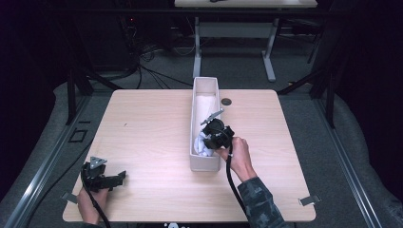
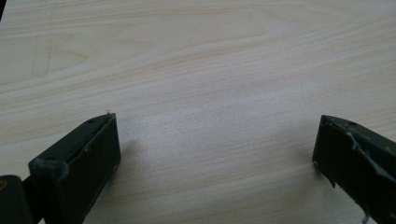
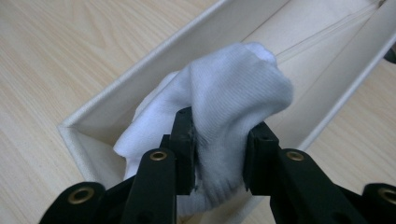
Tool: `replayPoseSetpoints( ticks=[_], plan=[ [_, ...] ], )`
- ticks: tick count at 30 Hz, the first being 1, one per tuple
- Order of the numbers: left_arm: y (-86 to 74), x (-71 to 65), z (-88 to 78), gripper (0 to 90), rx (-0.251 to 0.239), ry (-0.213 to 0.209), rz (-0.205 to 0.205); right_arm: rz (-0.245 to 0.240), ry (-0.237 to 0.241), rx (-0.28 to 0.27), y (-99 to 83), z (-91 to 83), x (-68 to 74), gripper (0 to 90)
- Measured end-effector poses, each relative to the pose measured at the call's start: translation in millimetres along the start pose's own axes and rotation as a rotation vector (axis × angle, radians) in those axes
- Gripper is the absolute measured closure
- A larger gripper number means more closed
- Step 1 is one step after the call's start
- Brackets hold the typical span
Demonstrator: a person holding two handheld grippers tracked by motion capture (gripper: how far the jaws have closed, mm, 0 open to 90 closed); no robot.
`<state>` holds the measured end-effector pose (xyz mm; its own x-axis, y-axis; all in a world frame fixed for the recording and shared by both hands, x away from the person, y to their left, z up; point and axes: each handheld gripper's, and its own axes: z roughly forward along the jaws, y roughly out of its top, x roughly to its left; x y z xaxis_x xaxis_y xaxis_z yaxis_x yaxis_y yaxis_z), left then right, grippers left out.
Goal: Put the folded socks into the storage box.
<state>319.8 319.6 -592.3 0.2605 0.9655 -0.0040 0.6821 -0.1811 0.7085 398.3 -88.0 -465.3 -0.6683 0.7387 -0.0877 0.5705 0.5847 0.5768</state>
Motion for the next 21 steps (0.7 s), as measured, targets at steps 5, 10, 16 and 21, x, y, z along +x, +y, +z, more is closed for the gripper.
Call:
replayPoseSetpoints(
  ticks=[5, 10, 16, 21],
  plan=[
    [0.0, 0.0, -0.1, 0.5, 0.001, 0.000, -0.001, -0.004, -0.004, 0.031, -4.0, 6.3, 2.4, 68.4],
    [0.0, -0.1, -0.1, 0.5, 0.001, 0.000, 0.000, -0.007, -0.001, 0.059, -4.7, 10.6, 4.3, 67.2],
    [0.0, -0.1, -0.1, 0.5, 0.001, 0.001, -0.001, -0.018, -0.016, 0.095, -4.3, 17.7, 8.4, 57.5],
    [0.0, -0.1, -0.1, 0.5, 0.001, 0.000, -0.001, -0.013, -0.022, 0.097, -4.5, 18.4, 8.8, 48.6]
  ],
)
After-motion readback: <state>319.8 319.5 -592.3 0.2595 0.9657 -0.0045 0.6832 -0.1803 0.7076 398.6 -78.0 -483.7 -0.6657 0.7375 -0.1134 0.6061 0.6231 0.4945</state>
